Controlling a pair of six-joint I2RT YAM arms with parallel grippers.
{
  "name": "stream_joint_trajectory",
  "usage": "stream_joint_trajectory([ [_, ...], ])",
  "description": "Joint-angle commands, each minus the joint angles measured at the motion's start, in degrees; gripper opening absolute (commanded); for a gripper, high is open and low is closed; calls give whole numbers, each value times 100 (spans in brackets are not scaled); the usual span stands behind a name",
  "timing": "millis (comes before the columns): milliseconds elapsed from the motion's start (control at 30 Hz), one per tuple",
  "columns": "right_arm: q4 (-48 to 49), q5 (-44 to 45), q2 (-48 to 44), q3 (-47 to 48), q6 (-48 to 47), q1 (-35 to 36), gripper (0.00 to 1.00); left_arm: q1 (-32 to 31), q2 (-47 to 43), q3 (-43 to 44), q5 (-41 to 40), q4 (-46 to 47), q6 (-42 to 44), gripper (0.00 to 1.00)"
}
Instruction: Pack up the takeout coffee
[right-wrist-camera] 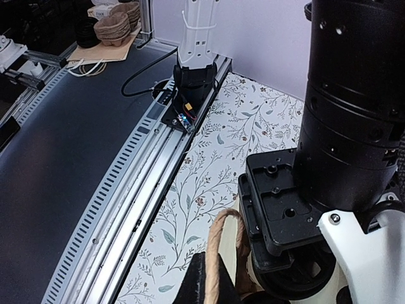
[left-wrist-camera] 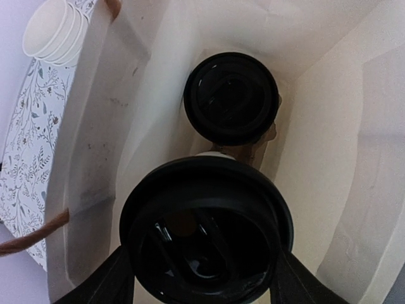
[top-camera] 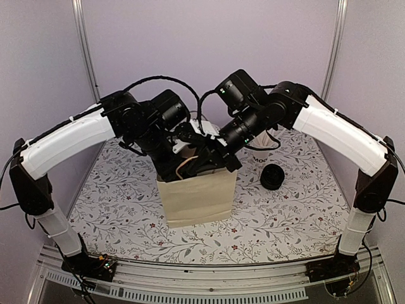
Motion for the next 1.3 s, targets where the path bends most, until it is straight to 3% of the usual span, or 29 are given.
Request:
stream_joint_trajectory([
  [0, -150, 48, -39, -16, -94, 97, 2, -77, -49, 52, -108, -335, -290, 42],
  [700, -123, -66, 16, -86, -117, 230, 3, 59, 263, -609, 149, -397, -68, 44],
  [1267, -86, 26, 94, -60, -91, 244, 3, 110, 92, -540, -42, -285, -171, 70],
])
